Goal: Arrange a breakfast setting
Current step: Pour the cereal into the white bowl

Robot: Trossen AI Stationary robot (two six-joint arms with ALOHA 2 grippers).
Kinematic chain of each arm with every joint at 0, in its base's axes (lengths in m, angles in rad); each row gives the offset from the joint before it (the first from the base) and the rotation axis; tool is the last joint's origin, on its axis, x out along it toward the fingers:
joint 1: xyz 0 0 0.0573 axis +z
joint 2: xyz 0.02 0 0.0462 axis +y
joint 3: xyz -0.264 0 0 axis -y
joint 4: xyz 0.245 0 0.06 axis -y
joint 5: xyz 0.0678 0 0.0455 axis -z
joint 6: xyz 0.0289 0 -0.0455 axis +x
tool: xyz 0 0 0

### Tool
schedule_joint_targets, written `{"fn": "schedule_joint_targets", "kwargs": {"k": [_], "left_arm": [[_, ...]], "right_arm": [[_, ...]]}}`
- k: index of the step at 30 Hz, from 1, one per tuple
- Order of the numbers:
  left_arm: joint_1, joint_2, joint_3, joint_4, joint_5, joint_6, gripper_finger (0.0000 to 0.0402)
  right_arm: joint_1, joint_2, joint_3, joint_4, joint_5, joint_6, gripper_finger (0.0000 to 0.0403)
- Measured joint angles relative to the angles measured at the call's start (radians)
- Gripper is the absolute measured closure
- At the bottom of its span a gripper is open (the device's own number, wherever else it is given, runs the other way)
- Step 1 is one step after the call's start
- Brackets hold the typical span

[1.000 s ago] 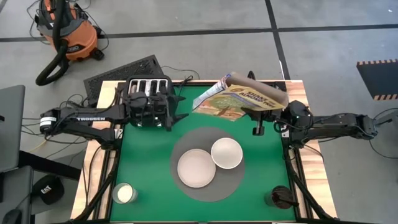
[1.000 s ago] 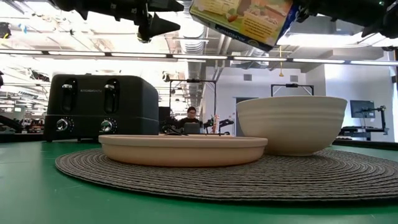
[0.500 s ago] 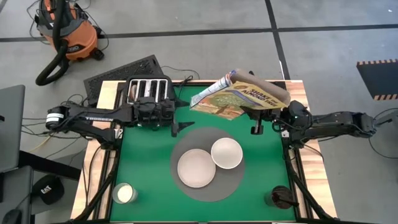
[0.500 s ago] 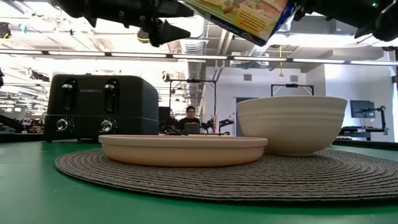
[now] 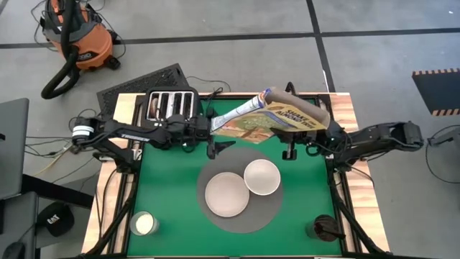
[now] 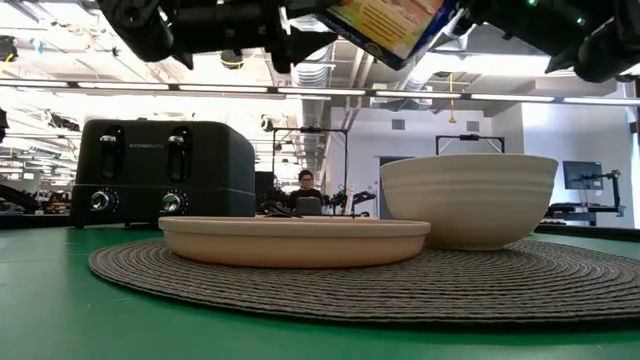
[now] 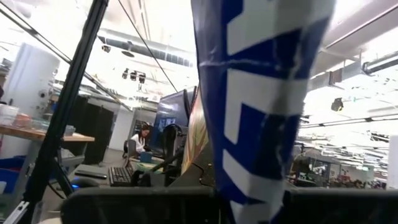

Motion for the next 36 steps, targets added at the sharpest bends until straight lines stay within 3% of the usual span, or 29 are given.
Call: {"fn": "schedule_joint_targets", "kwargs": {"k": [10, 14, 22, 31, 36], "left_arm": [[-0.004, 0.008, 0.006, 0.119, 0.006, 0.035, 0.0015], [-0.004, 0.008, 0.006, 0.115, 0.006, 0.032, 0.0053], [-0.005, 0.008, 0.006, 0.117, 0.025, 0.032, 0.0168], [-0.005, 0.008, 0.006, 0.103, 0.022, 0.047, 0.0192], [-0.005, 0.007, 0.006, 0.099, 0.021, 0.04, 0.0231]], "right_arm": [[0.003, 0.159, 0.003, 0.219, 0.001, 0.044, 0.038], [0.004, 0.198, 0.025, 0.229, 0.001, 0.052, 0.038], [0.004, 0.231, 0.056, 0.228, 0.002, 0.093, 0.0353], [0.004, 0.232, 0.056, 0.222, 0.002, 0.095, 0.0338], [0.005, 0.228, 0.056, 0.214, 0.005, 0.092, 0.0295]]}}
